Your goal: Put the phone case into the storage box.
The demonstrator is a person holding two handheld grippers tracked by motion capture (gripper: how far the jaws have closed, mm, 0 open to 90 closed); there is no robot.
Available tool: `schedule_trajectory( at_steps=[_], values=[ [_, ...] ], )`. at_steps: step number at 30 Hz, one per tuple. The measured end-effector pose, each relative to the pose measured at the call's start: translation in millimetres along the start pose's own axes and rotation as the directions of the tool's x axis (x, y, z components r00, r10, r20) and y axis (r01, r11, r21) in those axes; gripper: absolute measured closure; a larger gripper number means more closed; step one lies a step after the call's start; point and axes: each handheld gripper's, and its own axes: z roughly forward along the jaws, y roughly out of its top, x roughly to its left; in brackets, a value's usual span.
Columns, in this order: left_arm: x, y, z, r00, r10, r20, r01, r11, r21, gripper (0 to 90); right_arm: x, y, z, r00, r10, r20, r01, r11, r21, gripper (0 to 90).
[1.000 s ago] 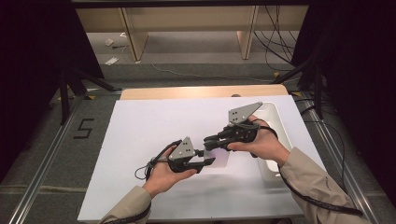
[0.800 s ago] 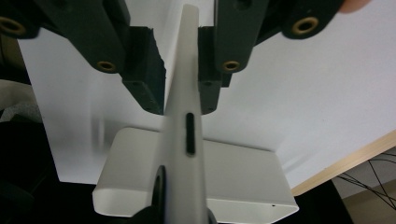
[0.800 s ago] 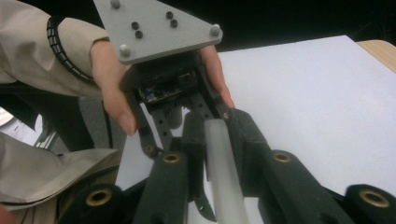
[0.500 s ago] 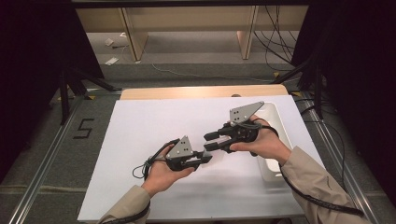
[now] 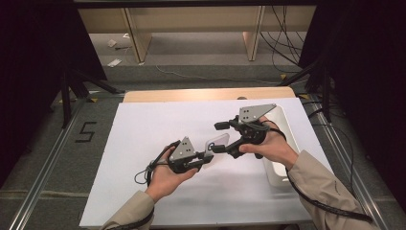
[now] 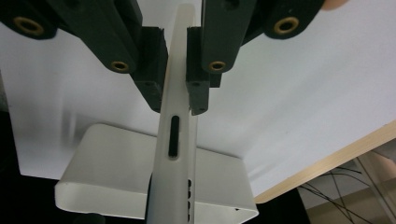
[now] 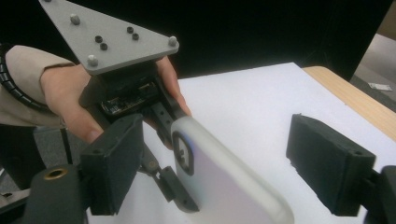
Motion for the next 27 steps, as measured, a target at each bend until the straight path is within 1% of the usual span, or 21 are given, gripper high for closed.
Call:
schedule_trajectory(
  at_steps=[4,7,10,14,19,21,24,27],
  values=[
    [1.9,-0.8,-1.4,0.9989,-0.015,-0.045,0.015,0.9999,0.0,80.4,-0.7,-0.6,-0.2,0.9998,0.006,0.017,-0.006,1.0,-0.008,16.1],
    [2.9,-0.8,-2.3,0.9973,-0.033,-0.066,0.033,0.9995,-0.004,80.4,-1.5,-1.2,0.0,0.9995,0.011,0.031,-0.011,0.9997,-0.021,14.5],
    [3.7,0.1,-3.8,0.9942,-0.049,-0.096,0.048,0.9988,-0.011,80.4,-2.7,-2.2,-0.1,0.9981,0.024,0.057,-0.022,0.9991,-0.037,8.7],
    [5.5,-0.2,-5.6,0.9888,-0.073,-0.13,0.072,0.9973,-0.014,80.4,-5.3,-3.4,-2.0,0.9941,0.039,0.102,-0.033,0.998,-0.054,3.6],
    [6.8,0.5,-6.2,0.9805,-0.101,-0.168,0.099,0.9948,-0.021,80.4,-6.8,-6.1,-1.2,0.9846,0.053,0.166,-0.043,0.9969,-0.066,1.1],
    [6.5,0.9,-5.8,0.9779,-0.111,-0.178,0.108,0.9938,-0.024,80.4,-7.2,-7.5,0.0,0.9774,0.061,0.202,-0.048,0.9963,-0.071,1.3],
    [6.1,1.4,-5.3,0.9742,-0.119,-0.191,0.117,0.9929,-0.024,80.4,-7.3,-9.9,1.9,0.9672,0.078,0.242,-0.061,0.9952,-0.077,1.3],
    [6.8,1.7,-5.9,0.9698,-0.129,-0.207,0.126,0.9916,-0.027,80.4,-6.4,-11.2,3.9,0.9627,0.086,0.257,-0.067,0.9943,-0.083,1.3]
  ],
)
